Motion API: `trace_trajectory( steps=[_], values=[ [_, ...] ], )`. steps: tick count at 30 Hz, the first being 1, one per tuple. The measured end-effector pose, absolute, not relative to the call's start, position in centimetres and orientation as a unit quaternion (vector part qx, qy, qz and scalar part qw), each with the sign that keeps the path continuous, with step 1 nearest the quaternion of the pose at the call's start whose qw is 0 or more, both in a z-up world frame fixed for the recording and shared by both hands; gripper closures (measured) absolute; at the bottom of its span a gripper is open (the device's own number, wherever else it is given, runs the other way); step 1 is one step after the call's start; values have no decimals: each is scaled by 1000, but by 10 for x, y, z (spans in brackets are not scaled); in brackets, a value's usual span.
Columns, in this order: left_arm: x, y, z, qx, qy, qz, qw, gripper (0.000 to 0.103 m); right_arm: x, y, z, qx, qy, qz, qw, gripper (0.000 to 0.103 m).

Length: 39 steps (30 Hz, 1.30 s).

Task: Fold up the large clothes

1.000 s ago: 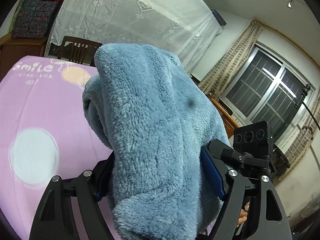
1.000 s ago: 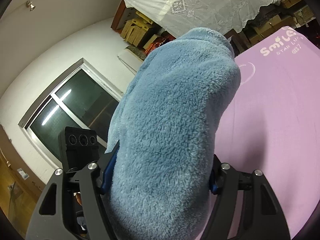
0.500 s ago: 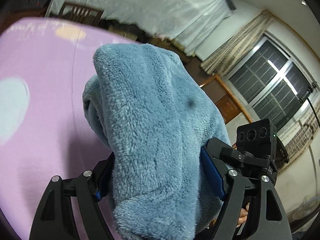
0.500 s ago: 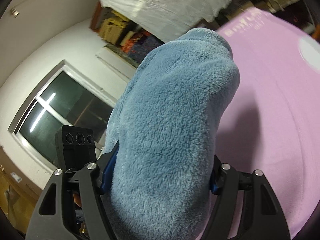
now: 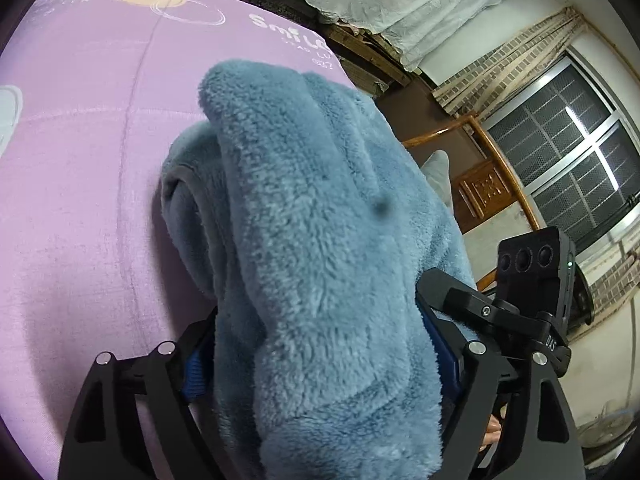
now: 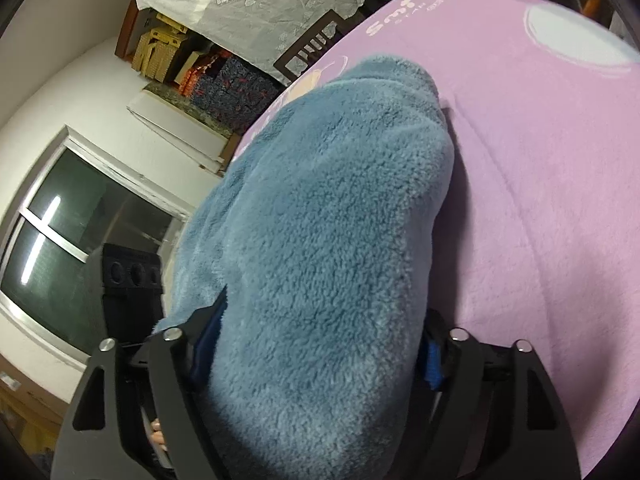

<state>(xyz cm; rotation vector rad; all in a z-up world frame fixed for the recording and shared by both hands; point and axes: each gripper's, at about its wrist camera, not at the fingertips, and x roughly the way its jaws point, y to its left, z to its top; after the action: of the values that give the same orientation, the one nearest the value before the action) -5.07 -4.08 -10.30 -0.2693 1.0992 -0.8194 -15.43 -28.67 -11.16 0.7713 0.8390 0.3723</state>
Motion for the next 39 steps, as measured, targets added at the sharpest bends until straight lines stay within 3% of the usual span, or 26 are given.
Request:
trace_trajectory(
  steps=[2,5,11,13,16,23,39],
  values=[
    [-53,-39,-96,-117,505,-368,772,14,-156,-284,-107,346,401,150,835,14],
    [-68,-37,-72,-87,475,-334,810,15,-164,-284,-86,327,391,121,852,14],
    [-142,-38,-11,44,340,-253,905,15,-204,-271,-20,248,339,29,907,8],
    [-170,-39,5,70,299,-237,922,4,-226,-258,-1,226,316,20,921,5],
    [-207,-37,22,96,250,-202,942,3,-254,-234,20,179,295,-1,938,5],
    [-242,-10,36,40,237,-190,952,3,-311,-189,32,78,252,-61,963,5],
    [-252,-14,26,75,233,-160,956,3,-304,-173,2,63,296,-37,952,5]
  ],
)
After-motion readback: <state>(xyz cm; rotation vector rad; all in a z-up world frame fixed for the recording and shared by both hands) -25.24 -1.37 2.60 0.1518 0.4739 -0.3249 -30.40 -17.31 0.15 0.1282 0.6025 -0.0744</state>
